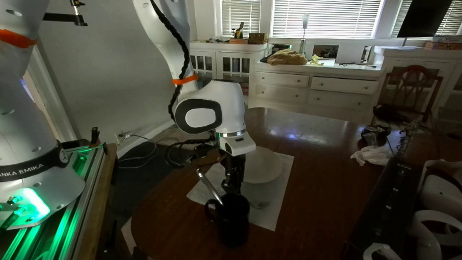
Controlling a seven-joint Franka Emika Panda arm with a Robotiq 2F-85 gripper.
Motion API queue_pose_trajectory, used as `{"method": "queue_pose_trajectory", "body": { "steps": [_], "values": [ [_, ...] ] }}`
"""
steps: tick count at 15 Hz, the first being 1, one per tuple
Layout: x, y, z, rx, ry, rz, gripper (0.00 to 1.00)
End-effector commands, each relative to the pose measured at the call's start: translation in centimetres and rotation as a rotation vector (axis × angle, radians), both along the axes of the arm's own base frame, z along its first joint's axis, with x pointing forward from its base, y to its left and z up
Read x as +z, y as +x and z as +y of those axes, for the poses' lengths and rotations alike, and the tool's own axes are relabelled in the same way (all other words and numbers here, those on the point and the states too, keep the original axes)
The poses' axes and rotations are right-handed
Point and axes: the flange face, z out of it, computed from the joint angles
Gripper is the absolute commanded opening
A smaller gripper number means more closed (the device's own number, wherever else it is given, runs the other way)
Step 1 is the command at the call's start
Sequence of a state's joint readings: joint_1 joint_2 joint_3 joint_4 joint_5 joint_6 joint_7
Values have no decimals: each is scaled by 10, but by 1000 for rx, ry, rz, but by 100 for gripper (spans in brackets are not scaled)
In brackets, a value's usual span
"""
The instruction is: Pick up the fork from the table and put it on the plate
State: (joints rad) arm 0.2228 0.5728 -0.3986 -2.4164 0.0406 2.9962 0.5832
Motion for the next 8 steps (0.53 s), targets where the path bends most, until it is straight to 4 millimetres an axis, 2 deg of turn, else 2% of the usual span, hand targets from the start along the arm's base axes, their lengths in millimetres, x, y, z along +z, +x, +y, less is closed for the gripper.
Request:
{"method": "queue_pose_trajectory", "body": {
  "steps": [1,3,8],
  "values": [
    [-6,-4,-2,6,6,0,3],
    [2,-5,-4,19,1,-3,3],
    [44,-8,-18,56,-43,-38,3]
  ]
}}
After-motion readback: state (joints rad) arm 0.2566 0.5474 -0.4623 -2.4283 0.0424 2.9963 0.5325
